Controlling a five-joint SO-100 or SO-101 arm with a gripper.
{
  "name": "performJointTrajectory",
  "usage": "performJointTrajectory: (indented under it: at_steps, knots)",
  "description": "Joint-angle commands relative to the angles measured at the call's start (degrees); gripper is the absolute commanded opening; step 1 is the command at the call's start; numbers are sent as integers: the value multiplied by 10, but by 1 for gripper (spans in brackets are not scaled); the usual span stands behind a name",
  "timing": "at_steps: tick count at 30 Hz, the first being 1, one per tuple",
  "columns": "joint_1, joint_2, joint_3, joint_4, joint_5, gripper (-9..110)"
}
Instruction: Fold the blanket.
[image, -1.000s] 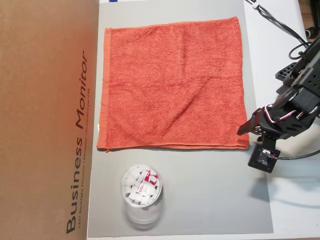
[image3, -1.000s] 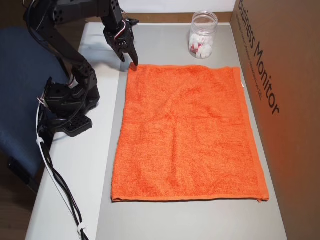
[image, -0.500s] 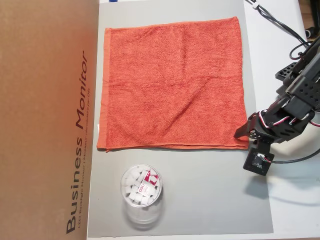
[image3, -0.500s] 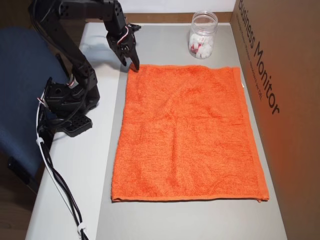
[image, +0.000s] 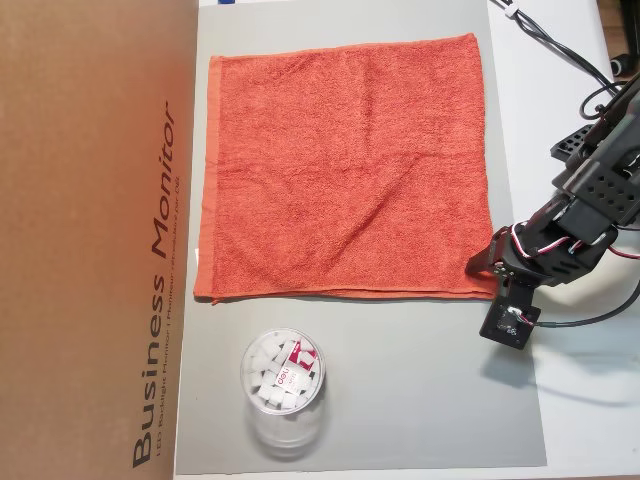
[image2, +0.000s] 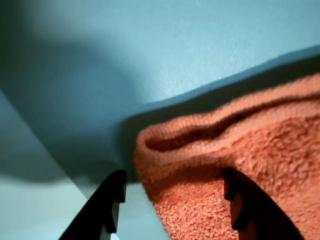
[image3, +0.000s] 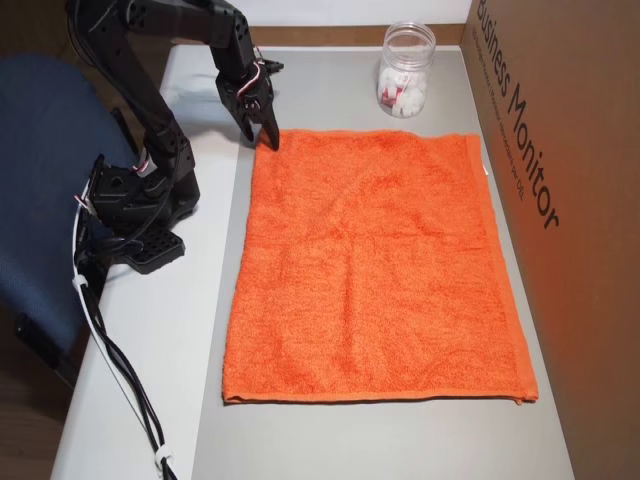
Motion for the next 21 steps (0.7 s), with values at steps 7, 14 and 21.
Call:
performJointTrajectory:
  at_steps: [7,14,21]
  knots:
    - [17,0,4,-3,3,20]
    - [15,0,20,-4,3,20]
    - [11,0,18,-4,-6,13]
